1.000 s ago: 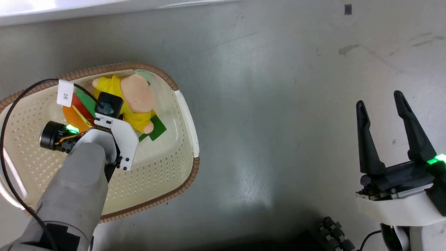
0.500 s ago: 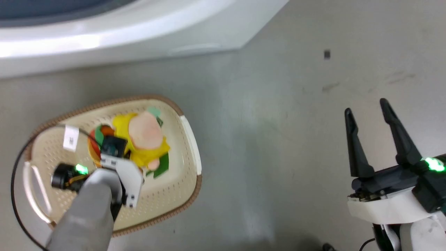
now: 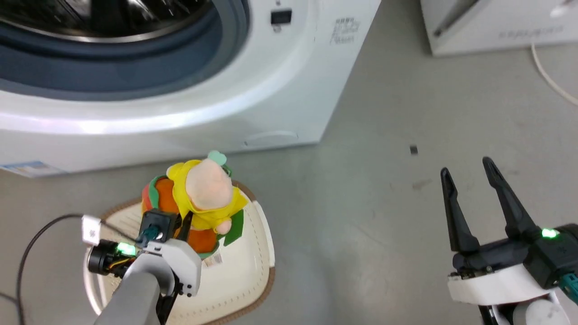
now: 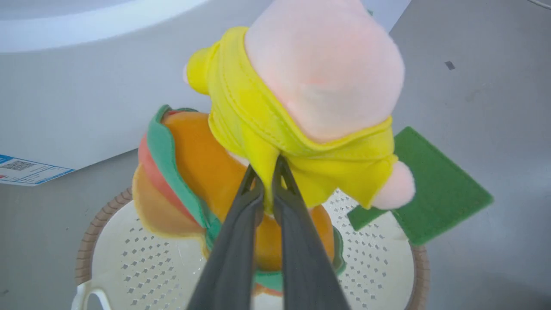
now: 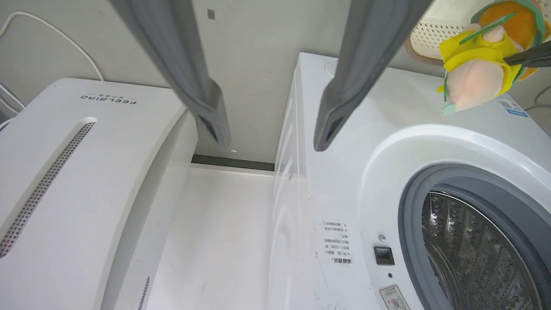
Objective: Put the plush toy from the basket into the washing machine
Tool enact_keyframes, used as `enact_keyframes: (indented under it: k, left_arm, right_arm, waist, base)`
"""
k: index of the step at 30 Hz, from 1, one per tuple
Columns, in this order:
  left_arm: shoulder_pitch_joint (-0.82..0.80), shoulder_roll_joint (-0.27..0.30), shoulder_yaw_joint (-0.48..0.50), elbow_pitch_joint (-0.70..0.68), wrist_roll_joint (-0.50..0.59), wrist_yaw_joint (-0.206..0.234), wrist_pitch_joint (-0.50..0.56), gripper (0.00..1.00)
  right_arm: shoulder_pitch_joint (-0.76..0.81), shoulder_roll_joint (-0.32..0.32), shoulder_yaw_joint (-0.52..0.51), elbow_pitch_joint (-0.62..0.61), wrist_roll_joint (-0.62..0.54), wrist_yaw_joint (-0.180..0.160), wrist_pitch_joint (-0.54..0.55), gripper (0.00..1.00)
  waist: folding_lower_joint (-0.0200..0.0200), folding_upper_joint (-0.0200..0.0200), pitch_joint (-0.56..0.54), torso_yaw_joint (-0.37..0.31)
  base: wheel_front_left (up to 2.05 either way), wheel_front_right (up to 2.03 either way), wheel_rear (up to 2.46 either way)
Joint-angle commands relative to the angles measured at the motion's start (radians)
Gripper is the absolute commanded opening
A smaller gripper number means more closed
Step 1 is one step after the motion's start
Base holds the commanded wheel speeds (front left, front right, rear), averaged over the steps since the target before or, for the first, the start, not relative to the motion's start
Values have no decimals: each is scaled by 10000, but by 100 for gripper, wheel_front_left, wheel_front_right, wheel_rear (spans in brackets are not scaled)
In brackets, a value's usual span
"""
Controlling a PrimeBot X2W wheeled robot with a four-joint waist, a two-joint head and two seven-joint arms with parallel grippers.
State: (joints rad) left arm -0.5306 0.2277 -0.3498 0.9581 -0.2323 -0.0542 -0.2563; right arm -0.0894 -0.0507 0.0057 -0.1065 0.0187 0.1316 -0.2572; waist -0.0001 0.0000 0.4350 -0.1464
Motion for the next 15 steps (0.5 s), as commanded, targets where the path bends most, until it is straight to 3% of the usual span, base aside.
enact_keyframes:
  k: [1,15]
  left_arm:
    - [243,84,83,-265,-38,81,-51,0]
    - [3312,-10,1309,-6365,370,761,-54,0]
  right_arm:
    - [102,5,-21,42,6,-9,-45,100]
    - [1088,5,-353,181,-19,-9,-45,100]
  waist:
    - [1,0,-508,194]
    - [1,0,-2132,615]
  base:
    - [0,0,0]
    - [0,0,0]
